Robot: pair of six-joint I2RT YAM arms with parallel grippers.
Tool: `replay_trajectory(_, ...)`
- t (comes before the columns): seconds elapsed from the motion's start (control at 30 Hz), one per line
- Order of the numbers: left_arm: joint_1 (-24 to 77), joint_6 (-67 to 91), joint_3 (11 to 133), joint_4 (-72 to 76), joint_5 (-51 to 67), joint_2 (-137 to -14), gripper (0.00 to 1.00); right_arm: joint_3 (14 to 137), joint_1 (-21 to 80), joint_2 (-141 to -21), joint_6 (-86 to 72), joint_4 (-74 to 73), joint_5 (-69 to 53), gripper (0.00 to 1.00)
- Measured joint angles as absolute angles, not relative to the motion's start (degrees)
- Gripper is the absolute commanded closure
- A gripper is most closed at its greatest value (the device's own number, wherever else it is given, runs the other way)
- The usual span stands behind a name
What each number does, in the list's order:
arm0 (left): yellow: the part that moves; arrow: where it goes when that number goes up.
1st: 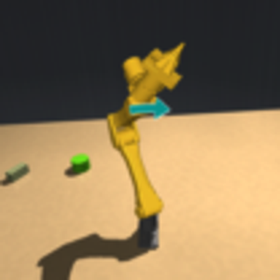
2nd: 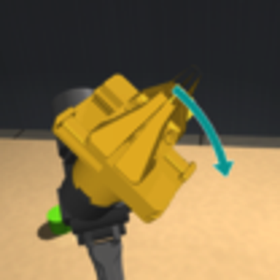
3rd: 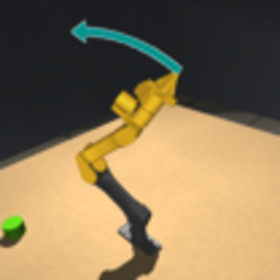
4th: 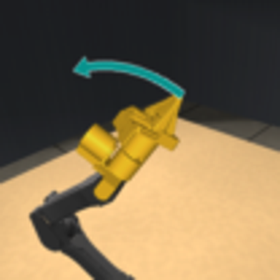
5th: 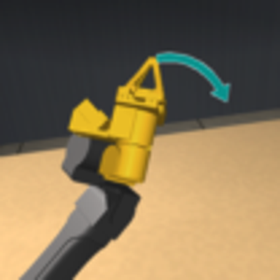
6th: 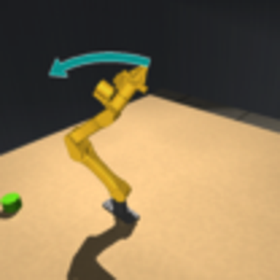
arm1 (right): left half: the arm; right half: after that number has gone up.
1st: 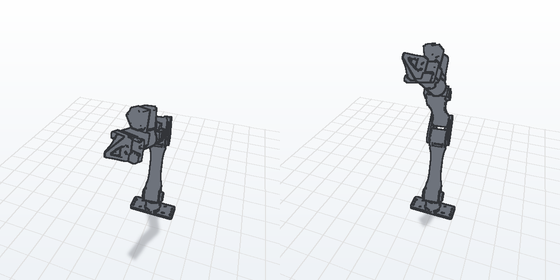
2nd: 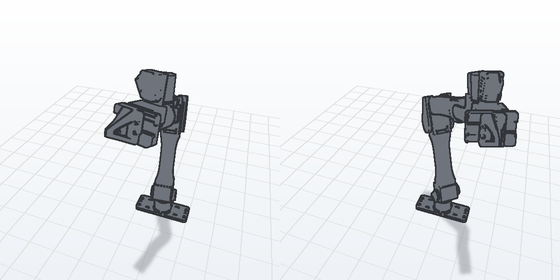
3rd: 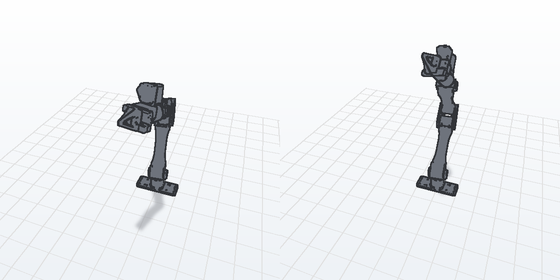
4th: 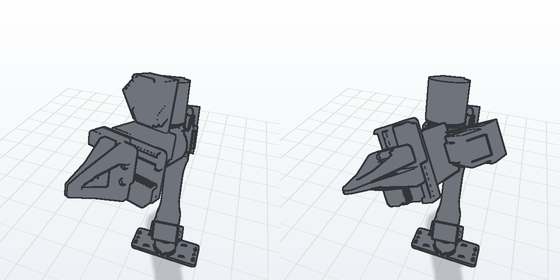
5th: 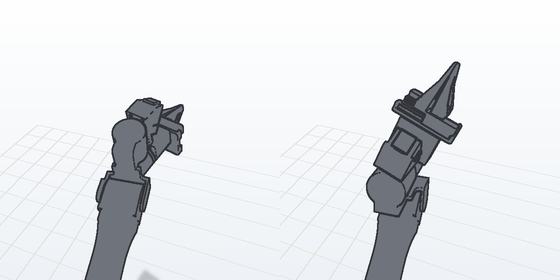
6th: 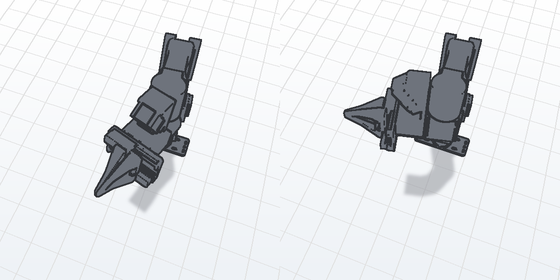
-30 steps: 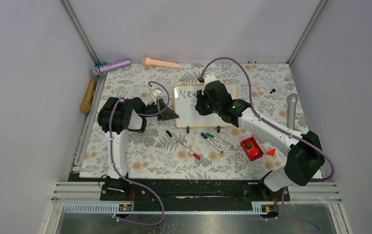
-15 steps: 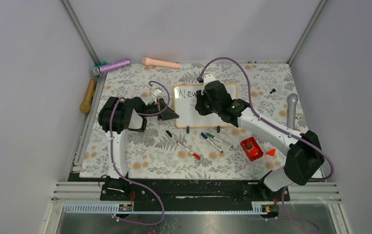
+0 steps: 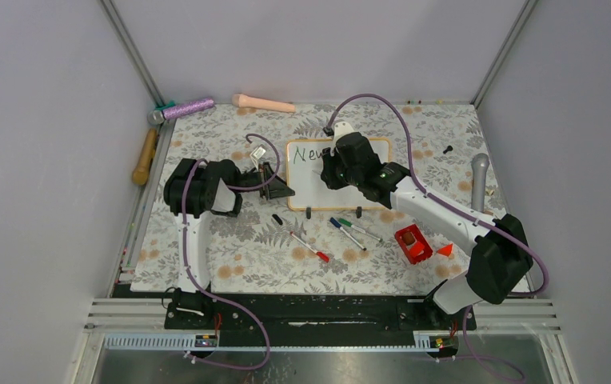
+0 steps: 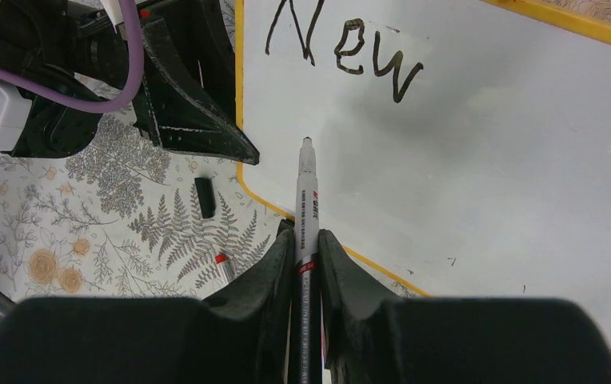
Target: Write a sentence on the whiteboard
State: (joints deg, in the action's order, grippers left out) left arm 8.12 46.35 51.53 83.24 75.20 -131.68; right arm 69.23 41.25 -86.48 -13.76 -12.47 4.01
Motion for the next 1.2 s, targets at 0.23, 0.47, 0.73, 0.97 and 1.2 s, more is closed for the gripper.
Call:
replay_trajectory(0.23,8.14,46.3,51.64,83.26,75.16,-131.76,0.61,69.21,41.25,-86.48,-13.74,-12.29,4.01,1.0)
replay_trajectory(0.47,8.14,46.11,51.64,83.26,75.11,-131.76,0.62,69.12,41.25,-86.48,-13.74,-12.08,3.99,1.0)
replay_trajectory(0.73,8.14,46.04,51.64,83.26,75.11,-131.76,0.62,69.56,41.25,-86.91,-14.85,-12.6,5.76,1.0)
replay_trajectory(0.97,8.14,46.06,51.64,83.26,75.13,-131.74,0.62,70.54,41.25,-88.42,-15.77,-13.98,6.52,1.0)
replay_trajectory(1.2,8.14,46.06,51.64,83.26,75.13,-131.76,0.62,70.57,41.25,-88.44,-15.88,-14.55,6.57,1.0)
